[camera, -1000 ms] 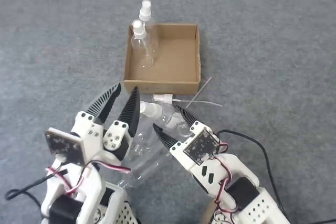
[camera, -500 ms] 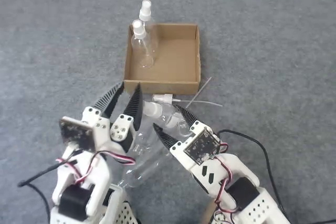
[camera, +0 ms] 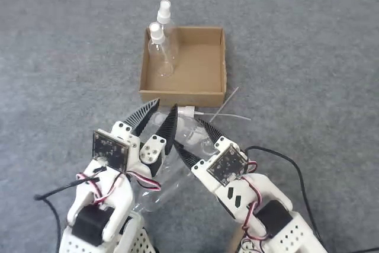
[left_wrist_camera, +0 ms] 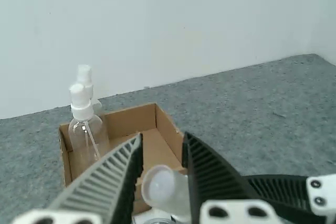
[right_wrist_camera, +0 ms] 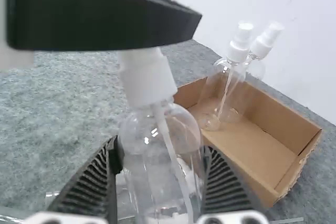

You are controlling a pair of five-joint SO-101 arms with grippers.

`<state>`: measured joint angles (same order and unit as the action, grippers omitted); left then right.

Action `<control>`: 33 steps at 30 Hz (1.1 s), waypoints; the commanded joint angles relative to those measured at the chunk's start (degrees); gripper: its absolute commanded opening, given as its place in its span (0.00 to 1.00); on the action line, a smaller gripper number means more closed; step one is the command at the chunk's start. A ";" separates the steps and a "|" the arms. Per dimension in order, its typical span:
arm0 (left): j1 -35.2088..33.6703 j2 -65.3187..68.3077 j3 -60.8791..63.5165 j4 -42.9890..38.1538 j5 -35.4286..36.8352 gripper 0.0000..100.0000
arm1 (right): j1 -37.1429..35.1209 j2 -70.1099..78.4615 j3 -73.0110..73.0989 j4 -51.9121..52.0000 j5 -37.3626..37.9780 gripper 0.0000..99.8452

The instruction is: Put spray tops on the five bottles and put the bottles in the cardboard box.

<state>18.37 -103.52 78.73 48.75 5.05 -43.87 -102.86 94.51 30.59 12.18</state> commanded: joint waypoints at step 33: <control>-14.59 -0.70 -8.13 2.46 5.19 0.11 | 0.75 -1.19 -4.84 -1.98 -0.44 0.01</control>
<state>4.13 -103.52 69.76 54.20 9.63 -43.87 -102.86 94.51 30.51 12.18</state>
